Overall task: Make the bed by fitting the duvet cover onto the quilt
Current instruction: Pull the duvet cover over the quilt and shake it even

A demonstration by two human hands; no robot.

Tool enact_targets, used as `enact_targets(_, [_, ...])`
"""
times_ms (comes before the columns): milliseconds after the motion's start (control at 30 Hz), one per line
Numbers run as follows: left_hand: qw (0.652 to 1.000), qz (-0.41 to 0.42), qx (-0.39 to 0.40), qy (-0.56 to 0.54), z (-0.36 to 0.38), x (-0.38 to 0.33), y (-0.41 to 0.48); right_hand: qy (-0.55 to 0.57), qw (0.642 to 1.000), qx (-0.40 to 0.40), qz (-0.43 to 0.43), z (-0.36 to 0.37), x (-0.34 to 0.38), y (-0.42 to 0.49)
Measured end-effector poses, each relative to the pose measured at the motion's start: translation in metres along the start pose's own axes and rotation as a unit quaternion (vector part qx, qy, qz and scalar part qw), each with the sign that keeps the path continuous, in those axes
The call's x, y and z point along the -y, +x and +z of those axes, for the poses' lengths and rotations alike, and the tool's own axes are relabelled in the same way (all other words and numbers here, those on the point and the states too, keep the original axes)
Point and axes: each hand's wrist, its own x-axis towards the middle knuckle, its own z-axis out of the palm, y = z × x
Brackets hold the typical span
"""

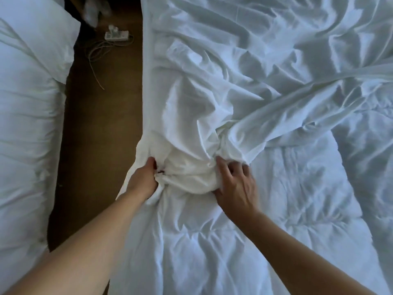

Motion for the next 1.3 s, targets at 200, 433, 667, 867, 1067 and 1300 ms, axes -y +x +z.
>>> enact_targets(200, [0.994, -0.097, 0.045, -0.008, 0.018, -0.02, -0.003, -0.004, 0.995, 0.098, -0.014, 0.01, 0.006, -0.016])
enact_targets(433, [0.982, -0.079, 0.09, 0.145, 0.032, -0.018, 0.018, -0.054, 0.947, 0.307, 0.072, 0.007, -0.026, -0.077])
enact_targets(667, [0.96, 0.094, 0.168, 0.206, 0.026, 0.01, 0.04, 0.045, 0.986, 0.124, 0.1, -0.051, 0.108, 0.062])
enact_targets(867, [0.938, 0.201, 0.229, 0.164, -0.014, 0.039, 0.046, 0.003, 0.935, 0.24, 0.262, 0.039, 0.192, 0.16])
enact_targets(1067, [0.892, 0.228, 0.389, 0.035, -0.087, 0.099, 0.07, -0.054, 0.912, 0.282, 0.292, 0.074, 0.198, 0.186])
enact_targets(1300, [0.953, 0.178, 0.243, 0.012, -0.173, 0.089, 0.198, -0.073, 0.898, 0.302, 0.31, 0.069, 0.199, 0.195])
